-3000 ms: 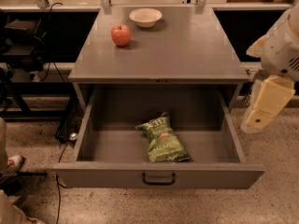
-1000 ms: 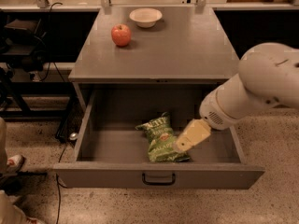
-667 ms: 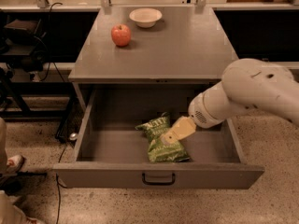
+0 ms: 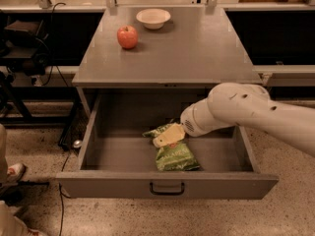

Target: Pick green jalapeno chip bag from top drawer and place on counter

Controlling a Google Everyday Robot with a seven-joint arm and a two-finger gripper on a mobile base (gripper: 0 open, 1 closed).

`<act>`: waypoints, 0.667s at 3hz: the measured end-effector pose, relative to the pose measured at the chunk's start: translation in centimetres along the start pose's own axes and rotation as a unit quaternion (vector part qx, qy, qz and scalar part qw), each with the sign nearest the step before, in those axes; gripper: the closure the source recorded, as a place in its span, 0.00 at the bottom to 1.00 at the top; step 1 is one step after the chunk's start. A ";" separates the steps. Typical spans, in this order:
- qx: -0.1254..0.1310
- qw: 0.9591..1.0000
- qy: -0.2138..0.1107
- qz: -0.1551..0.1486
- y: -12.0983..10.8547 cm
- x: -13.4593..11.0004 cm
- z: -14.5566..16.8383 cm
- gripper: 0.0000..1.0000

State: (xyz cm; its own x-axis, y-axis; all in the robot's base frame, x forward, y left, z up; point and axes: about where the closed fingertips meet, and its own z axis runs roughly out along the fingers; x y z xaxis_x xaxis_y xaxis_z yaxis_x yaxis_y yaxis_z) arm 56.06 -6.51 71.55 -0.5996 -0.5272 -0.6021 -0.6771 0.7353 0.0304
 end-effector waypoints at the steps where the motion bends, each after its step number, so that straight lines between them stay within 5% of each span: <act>1: -0.017 1.000 0.001 0.023 1.2 0.2 4.2 0.02; 2: -0.033 0.998 -0.004 0.046 2.2 0.8 7.2 0.32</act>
Offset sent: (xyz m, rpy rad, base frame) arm 0.0172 0.0524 -0.0773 0.1045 0.0874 -0.0532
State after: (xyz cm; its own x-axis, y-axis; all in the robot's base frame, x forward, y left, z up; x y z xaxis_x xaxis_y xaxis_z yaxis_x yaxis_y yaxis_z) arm 57.16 -2.23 65.41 -0.6574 -0.4553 -0.6005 -0.6459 0.7508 0.1379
